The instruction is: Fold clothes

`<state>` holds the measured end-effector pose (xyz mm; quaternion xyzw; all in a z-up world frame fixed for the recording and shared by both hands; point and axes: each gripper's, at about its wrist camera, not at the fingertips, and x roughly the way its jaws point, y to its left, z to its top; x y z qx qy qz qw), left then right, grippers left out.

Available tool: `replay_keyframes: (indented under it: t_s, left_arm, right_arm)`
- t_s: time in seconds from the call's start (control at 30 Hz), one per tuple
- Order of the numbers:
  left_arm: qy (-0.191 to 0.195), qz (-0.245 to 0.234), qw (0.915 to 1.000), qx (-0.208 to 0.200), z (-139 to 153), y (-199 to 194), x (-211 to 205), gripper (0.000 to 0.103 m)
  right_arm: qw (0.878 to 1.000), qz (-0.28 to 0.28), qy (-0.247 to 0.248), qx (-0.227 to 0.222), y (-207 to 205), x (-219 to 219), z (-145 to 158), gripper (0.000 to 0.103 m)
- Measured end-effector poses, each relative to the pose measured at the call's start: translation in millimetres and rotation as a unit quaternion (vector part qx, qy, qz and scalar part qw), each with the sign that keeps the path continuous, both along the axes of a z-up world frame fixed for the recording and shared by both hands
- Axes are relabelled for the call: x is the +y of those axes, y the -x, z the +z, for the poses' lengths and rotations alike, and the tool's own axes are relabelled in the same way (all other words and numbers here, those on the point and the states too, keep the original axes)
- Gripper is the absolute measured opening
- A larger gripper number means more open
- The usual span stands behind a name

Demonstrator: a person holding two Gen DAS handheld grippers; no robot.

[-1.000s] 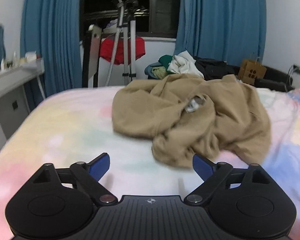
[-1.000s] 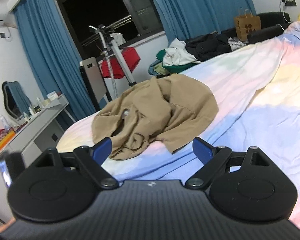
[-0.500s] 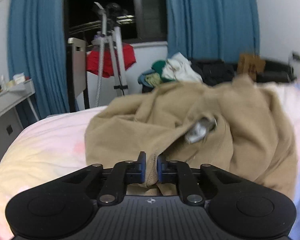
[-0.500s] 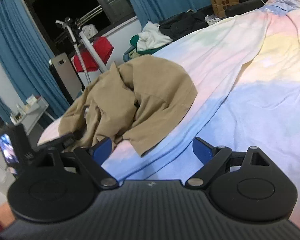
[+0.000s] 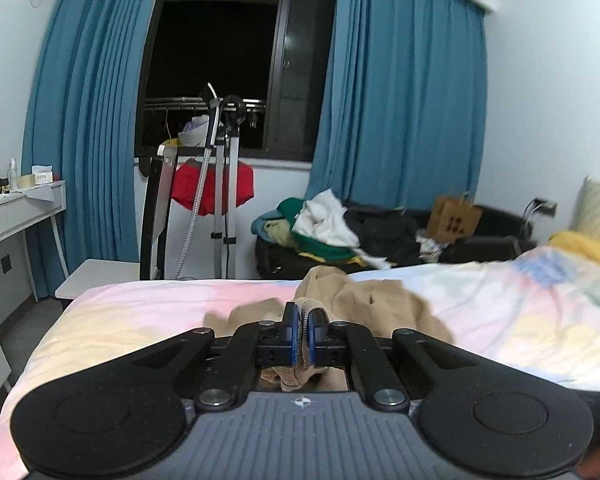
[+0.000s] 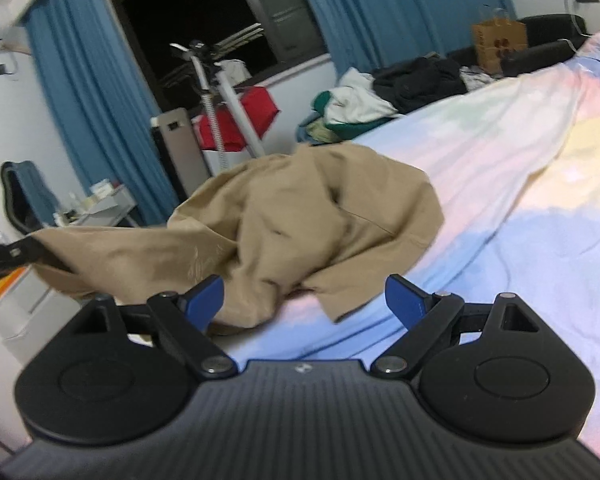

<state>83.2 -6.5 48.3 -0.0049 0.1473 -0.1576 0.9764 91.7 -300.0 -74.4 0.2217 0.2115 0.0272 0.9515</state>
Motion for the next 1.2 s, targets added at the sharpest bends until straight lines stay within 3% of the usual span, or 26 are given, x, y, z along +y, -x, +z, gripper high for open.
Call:
replay_keyframes:
  t_s: [0.17,0.27,0.5,0.6,0.7,0.77,0.83,0.93,1.03,1.2]
  left_arm:
    - [0.009,-0.009,0.9992,-0.038,-9.9,49.2,20.7,0.005]
    - [0.06,-0.007,0.998,-0.02,-22.6,58.7,38.4,0.005]
    - [0.127,0.015,0.9918,-0.007,-28.0,54.2,70.8,0.005]
    - [0.139,0.032,0.9898,0.004,-35.0,49.3,81.0,0.006]
    - [0.145,0.046,0.9883,0.015,-41.1,42.2,87.9,0.006]
    - [0.147,0.055,0.9873,0.023,-45.0,37.0,91.9,0.006]
    - [0.15,0.063,0.9862,0.031,-49.0,31.8,95.8,0.006]
    - [0.151,0.076,0.9847,0.042,-54.7,24.2,100.9,0.006]
    - [0.145,0.073,0.9857,0.046,-55.3,20.0,95.6,0.006]
    - [0.16,0.017,0.9866,0.028,-47.9,22.9,85.1,0.006]
  right_arm:
    - [0.994,0.097,-0.039,0.013,15.2,21.6,2.2,0.089]
    - [0.987,0.153,-0.032,0.034,23.3,50.1,-5.9,0.089]
    - [0.98,0.185,-0.024,0.071,-5.4,109.6,-28.7,0.088]
    - [0.979,0.182,-0.042,0.086,-29.4,125.9,-44.8,0.077]
    - [0.982,0.16,-0.068,0.07,-46.6,129.2,-52.5,0.075]
    - [0.983,0.152,-0.076,0.073,-56.7,126.1,-56.3,0.064]
    - [0.983,0.145,-0.078,0.077,-63.1,121.8,-57.8,0.035]
    - [0.985,0.137,-0.069,0.076,-61.7,112.9,-53.2,0.019]
    - [0.987,0.134,-0.045,0.077,-52.5,102.3,-37.0,0.015]
    - [0.991,0.113,0.028,0.062,-23.6,68.0,6.6,0.011]
